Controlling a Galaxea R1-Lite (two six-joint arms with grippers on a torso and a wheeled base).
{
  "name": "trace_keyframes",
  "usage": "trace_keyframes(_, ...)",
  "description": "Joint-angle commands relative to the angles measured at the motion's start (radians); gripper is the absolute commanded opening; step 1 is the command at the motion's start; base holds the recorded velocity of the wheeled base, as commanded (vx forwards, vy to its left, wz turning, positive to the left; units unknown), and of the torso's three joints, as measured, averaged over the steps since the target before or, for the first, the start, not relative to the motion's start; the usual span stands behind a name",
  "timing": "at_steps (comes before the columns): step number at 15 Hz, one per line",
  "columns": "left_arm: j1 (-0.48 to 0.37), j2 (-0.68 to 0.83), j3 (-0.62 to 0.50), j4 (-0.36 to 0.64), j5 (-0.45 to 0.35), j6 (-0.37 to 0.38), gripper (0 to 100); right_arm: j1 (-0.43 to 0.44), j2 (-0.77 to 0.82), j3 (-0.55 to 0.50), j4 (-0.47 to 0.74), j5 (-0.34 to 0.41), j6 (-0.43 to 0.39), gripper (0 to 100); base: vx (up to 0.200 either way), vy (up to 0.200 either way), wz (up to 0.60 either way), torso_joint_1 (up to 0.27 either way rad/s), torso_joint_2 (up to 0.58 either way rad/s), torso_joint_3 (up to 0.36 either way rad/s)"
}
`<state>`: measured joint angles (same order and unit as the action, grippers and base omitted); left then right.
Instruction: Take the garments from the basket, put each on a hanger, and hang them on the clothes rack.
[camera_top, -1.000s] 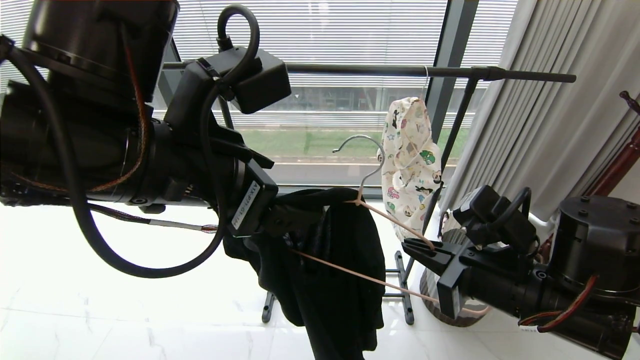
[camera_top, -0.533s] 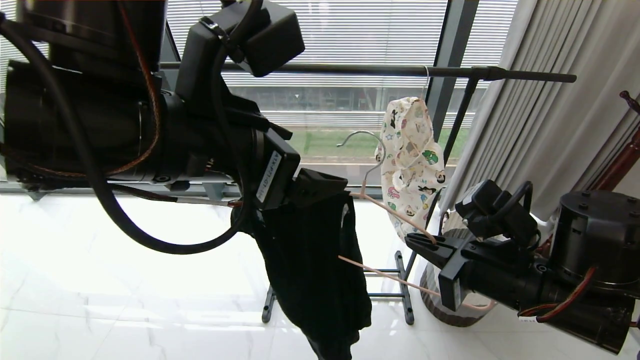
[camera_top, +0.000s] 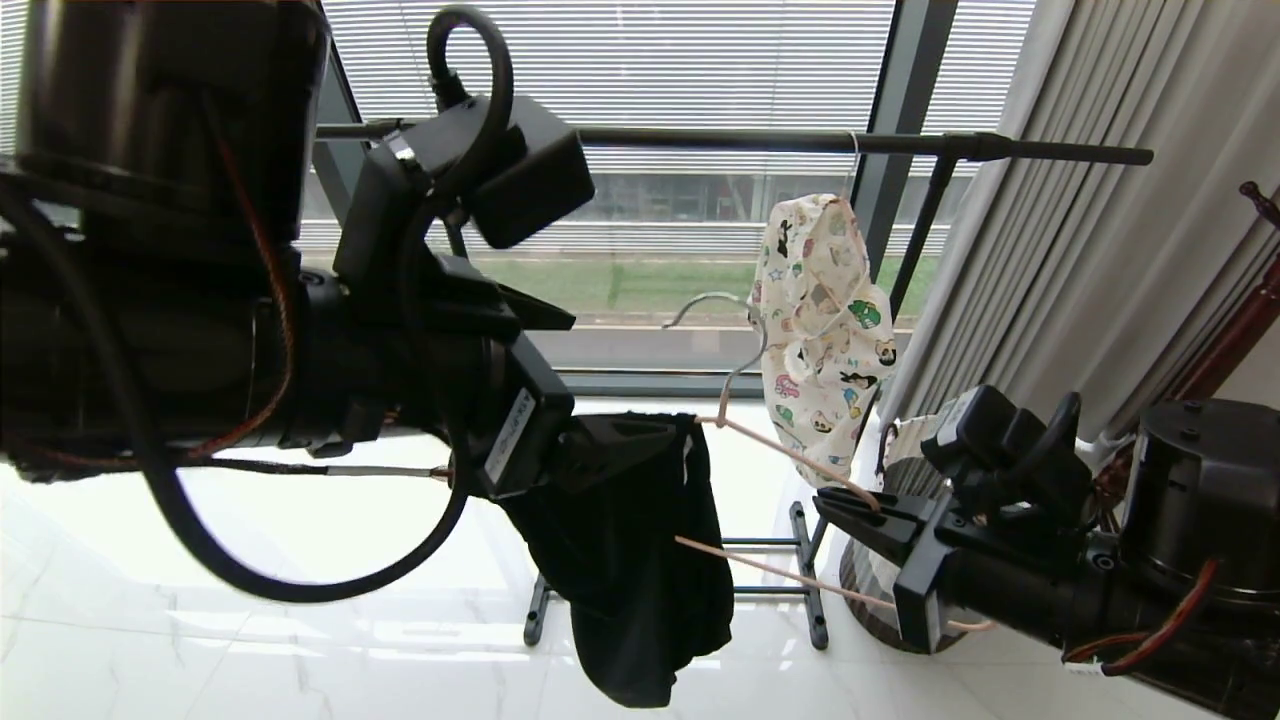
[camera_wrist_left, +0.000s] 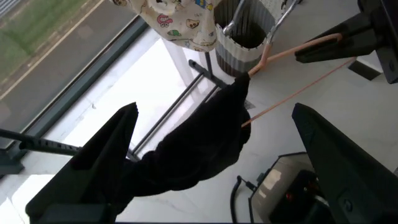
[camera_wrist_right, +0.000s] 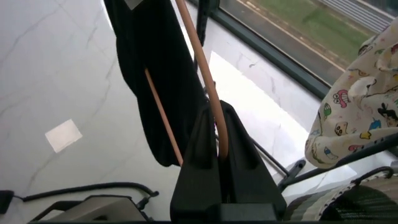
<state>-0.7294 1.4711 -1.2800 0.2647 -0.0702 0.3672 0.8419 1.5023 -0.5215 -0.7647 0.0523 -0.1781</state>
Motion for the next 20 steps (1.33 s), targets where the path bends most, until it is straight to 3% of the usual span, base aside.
trace_keyframes(1,0.008,-0.121,0.238,-0.157,-0.085,0.105,100,0.0,-0.019,0.034,0.002,0.041,-0.04,0,0.0,0.0,0.0,0.0,0.0,0.0)
trace_keyframes(2,0.021,-0.143,0.335,-0.246,-0.103,0.156,100,0.0,-0.019,0.034,0.005,0.067,-0.077,0,0.0,0.0,0.0,0.0,0.0,0.0)
trace_keyframes(4,0.018,-0.176,0.47,-0.361,-0.108,0.176,100,0.0,-0.019,0.034,0.013,0.1,-0.133,0,0.0,0.0,0.0,0.0,0.0,0.0)
trace_keyframes(7,0.019,-0.195,0.504,-0.366,-0.118,0.174,100,0.014,-0.027,0.035,0.016,0.127,-0.17,0,0.0,0.0,0.0,0.0,0.0,0.0)
trace_keyframes(11,0.018,-0.212,0.545,-0.367,-0.197,0.182,100,0.068,-0.05,0.037,0.016,0.133,-0.181,0,0.0,0.0,0.0,0.0,0.0,0.0)
trace_keyframes(14,0.016,-0.229,0.602,-0.367,-0.197,0.219,100,0.088,-0.076,0.052,0.016,0.133,-0.181,0,0.0,0.0,0.0,0.0,0.0,0.0)
trace_keyframes(20,0.011,-0.202,0.604,-0.367,-0.203,0.217,100,0.18,-0.123,0.098,0.028,0.133,-0.184,0,0.0,0.0,0.0,0.0,0.0,0.0)
